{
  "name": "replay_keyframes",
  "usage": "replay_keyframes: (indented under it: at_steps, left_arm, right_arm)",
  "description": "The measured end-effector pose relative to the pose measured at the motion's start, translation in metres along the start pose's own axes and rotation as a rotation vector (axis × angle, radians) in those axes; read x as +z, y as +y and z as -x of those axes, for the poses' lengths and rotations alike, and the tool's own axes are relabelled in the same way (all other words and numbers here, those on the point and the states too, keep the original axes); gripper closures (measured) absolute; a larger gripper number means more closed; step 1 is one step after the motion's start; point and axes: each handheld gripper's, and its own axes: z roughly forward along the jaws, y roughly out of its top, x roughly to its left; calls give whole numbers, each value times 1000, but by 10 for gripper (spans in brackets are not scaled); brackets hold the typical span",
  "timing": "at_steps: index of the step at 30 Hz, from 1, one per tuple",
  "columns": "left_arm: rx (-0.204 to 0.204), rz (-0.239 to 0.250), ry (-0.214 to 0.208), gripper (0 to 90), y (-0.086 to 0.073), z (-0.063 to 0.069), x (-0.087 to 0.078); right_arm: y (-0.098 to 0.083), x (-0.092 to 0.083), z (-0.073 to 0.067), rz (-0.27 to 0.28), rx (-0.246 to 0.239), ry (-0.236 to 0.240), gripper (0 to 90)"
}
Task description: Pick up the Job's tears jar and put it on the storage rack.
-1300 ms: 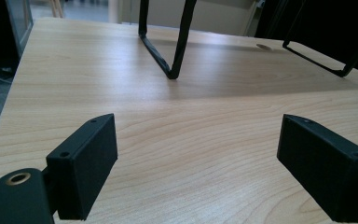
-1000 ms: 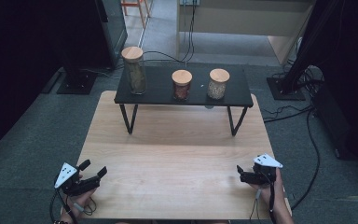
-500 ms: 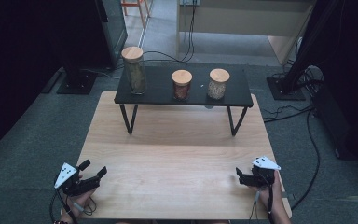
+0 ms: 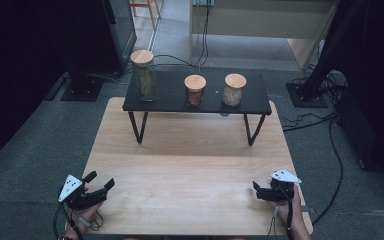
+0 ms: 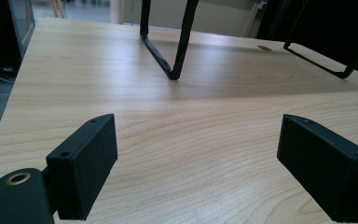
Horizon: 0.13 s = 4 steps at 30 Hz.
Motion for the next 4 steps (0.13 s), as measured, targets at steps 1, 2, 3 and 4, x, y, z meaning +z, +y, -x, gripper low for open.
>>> replay_keyframes:
  at_steps: [1,2,3,4]
  left_arm:
    - [-1,0,0,123,0,0,0]
    - [-4,3,-1,122,0,0,0]
    - [-3,4,-2,123,-1,0,0]
    - [-2,4,-2,123,0,0,0]
  right_arm:
    - [0,0,0,0,-1,1,32]
    - [0,0,0,-1,-2,2,31]
    - [1,1,0,-3,-2,4,31]
    - [1,1,1,-4,1,7,31]
